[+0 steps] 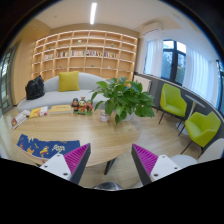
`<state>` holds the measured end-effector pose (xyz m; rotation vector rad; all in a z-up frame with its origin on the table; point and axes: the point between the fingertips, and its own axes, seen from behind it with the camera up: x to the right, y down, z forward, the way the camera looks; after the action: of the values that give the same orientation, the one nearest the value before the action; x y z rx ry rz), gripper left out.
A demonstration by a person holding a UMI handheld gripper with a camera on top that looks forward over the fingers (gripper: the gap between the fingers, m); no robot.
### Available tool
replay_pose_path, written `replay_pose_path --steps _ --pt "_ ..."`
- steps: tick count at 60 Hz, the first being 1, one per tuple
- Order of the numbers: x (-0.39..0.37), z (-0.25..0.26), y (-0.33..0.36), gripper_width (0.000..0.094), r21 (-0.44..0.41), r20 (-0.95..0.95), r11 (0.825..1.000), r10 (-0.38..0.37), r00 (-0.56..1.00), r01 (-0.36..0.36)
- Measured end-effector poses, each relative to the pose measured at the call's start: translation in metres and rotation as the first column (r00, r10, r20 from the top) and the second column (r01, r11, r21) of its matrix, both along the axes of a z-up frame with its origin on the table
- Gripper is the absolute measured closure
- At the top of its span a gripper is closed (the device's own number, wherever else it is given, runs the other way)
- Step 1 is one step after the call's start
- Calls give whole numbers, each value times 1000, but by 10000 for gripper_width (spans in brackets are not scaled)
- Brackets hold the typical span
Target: Fold towel
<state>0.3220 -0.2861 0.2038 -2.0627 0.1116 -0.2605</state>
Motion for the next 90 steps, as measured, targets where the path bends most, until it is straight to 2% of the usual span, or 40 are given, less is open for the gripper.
replay_pose_path --steps 1,6,14,25,32,46,55,69,74,75,80,83,88,90 --pt "14 12 -18 84 -6 -1 1000 3 1000 -3" --pt "13 8 -24 85 -19 5 1000 0 1000 0" --pt "-18 -19 -30 86 -54 1 998 15 1000 -15" --pt "-114 -68 -49 84 -130 -65 983 122 990 -129" --pt "-197 -97 -48 81 -156 -99 961 213 972 -227" --pt "-384 -126 -17 83 -152 -223 900 372 901 -409" --pt "-480 -154 22 88 -174 -276 878 391 878 -446" --pt "-561 -202 85 86 -203 -275 887 355 893 -415" --pt "-570 -218 102 89 -228 -259 897 319 912 -379" --pt "-568 -218 105 89 -222 -241 904 312 919 -365" --pt "-569 -221 119 206 -210 -181 918 303 936 -338" --pt "-565 -222 126 354 -202 -134 924 303 944 -325" --pt "-570 -223 135 570 -170 -117 920 338 934 -354" --pt "-571 -223 136 695 -166 -105 916 353 930 -366"
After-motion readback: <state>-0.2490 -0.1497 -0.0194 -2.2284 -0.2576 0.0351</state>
